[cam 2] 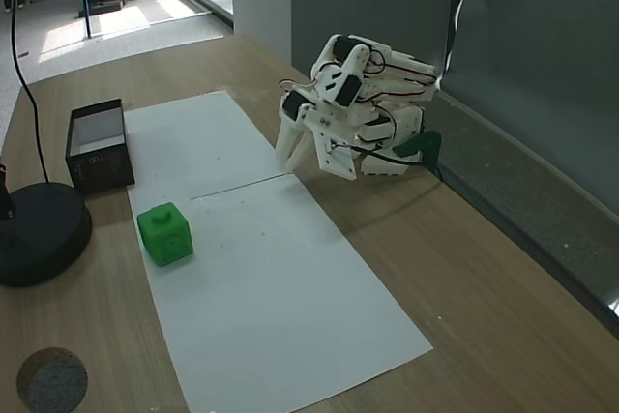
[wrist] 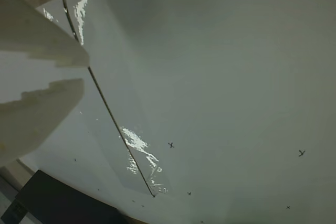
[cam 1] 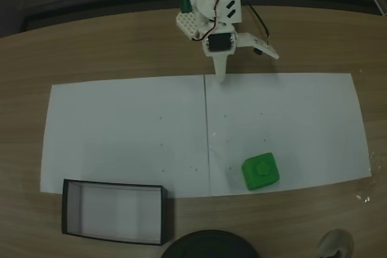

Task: Grab a green square and put it in the box.

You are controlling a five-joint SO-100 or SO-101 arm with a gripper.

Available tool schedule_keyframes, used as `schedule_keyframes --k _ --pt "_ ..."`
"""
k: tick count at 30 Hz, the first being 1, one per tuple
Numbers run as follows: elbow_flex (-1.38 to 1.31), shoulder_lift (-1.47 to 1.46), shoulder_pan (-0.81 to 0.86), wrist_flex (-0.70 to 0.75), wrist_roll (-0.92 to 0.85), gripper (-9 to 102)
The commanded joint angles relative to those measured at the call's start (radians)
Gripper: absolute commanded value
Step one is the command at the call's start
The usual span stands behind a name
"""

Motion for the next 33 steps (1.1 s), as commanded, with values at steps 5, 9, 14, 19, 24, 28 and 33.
schedule_keyframes --k 5,9,14,19,24,28,33 --pt "-0.060 0.023 -0.029 0.015 0.000 0" --pt "-0.060 0.023 -0.071 0.015 0.000 0" --pt "-0.060 0.023 -0.074 0.015 0.000 0" --pt "-0.060 0.023 -0.124 0.014 0.005 0" --pt "-0.060 0.023 -0.255 0.012 0.000 0" --pt "-0.060 0.023 -0.310 0.012 0.000 0" --pt "-0.057 0.023 -0.336 -0.014 0.006 0"
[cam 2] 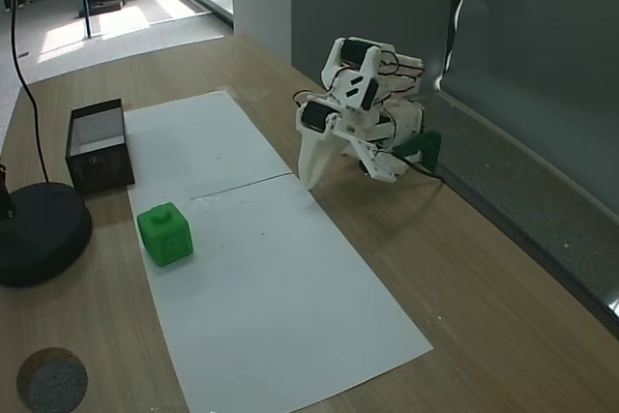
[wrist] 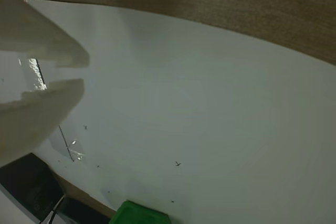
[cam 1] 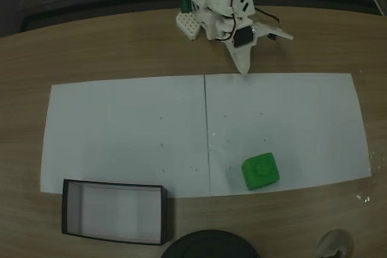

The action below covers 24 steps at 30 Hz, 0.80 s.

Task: Grab a green square and put it in the box.

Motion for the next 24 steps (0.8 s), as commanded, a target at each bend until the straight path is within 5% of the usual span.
schedule_keyframes --k 1,9,24 --pt "-0.048 0.023 0.006 -0.046 0.005 0" --pt "-0.011 0.023 -0.003 -0.316 0.005 0" --pt "0.046 0.023 -0.152 -0.414 0.006 0"
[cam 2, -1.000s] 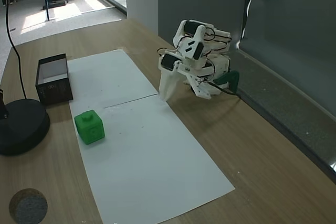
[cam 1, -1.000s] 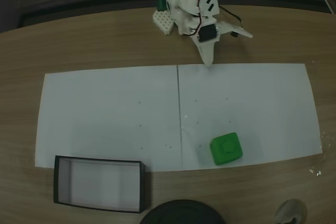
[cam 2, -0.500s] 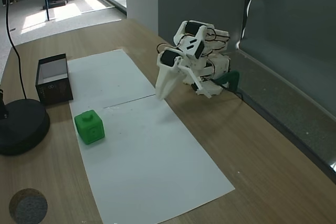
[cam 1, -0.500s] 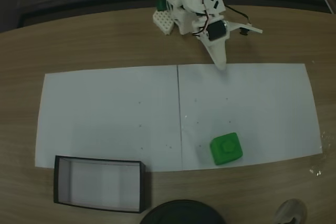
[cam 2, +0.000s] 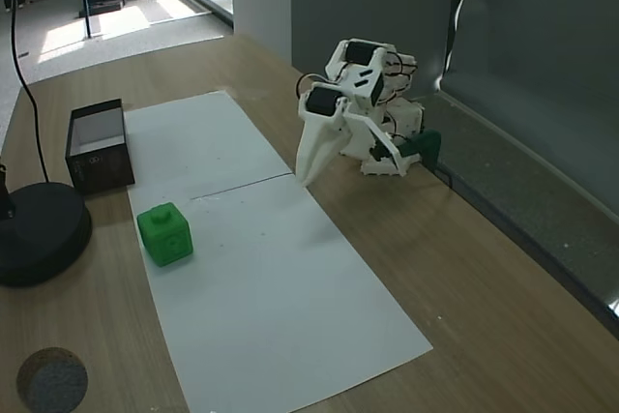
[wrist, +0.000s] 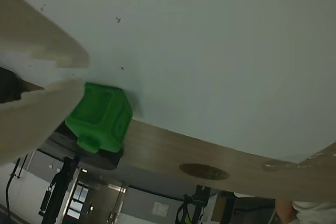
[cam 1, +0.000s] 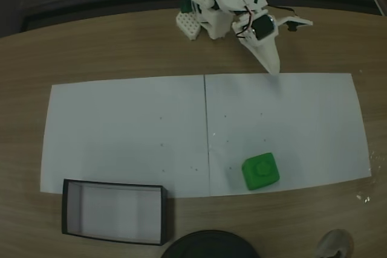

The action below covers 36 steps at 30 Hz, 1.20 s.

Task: Grab a green square and put it in the box.

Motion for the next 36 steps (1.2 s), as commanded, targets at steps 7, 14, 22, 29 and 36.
schedule_keyframes --k 7,14,22,29,36 --pt "-0.023 0.025 0.025 -0.035 0.003 0" --pt "-0.130 0.023 0.249 -0.018 -0.003 0" --pt "-0.282 0.020 0.331 -0.021 -0.137 1" --pt "-0.394 -0.219 0.321 0.009 -0.135 28" --pt "-0.746 -0.867 0.321 0.018 -0.117 31"
